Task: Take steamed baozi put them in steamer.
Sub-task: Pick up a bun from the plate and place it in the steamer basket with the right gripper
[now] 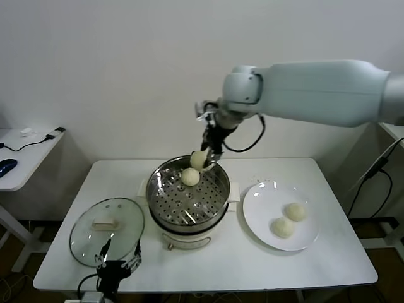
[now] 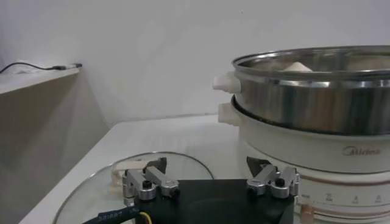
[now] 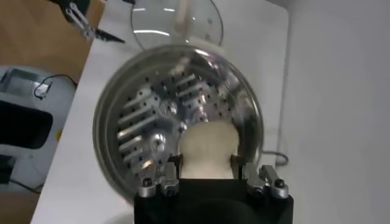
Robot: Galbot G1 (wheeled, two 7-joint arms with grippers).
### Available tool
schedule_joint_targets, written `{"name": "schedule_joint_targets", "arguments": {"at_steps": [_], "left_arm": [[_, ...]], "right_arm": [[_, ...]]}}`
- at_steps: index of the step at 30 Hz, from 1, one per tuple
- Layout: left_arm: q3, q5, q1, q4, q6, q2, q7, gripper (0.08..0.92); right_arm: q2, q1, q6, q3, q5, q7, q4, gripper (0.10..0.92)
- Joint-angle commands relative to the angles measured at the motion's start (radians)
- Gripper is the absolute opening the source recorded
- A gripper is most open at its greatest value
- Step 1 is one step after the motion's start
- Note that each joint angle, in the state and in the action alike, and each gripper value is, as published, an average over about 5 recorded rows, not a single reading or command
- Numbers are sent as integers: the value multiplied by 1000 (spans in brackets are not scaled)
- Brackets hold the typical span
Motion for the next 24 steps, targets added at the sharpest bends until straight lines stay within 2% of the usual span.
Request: {"name": "schedule_joint_targets", "arguments": {"at_steps": [1, 14, 24], "left_arm": [[1, -2, -1, 1, 0, 1, 0, 823], [3, -4, -13, 23, 2, 3, 2, 823], [4, -3, -10, 24, 1, 5, 2, 823]], "right_arm": [[199, -207, -72, 49, 7, 101, -122, 550], [255, -350, -55, 61, -106, 97, -307, 551], [253, -359, -43, 71, -124, 87, -316, 555]]}}
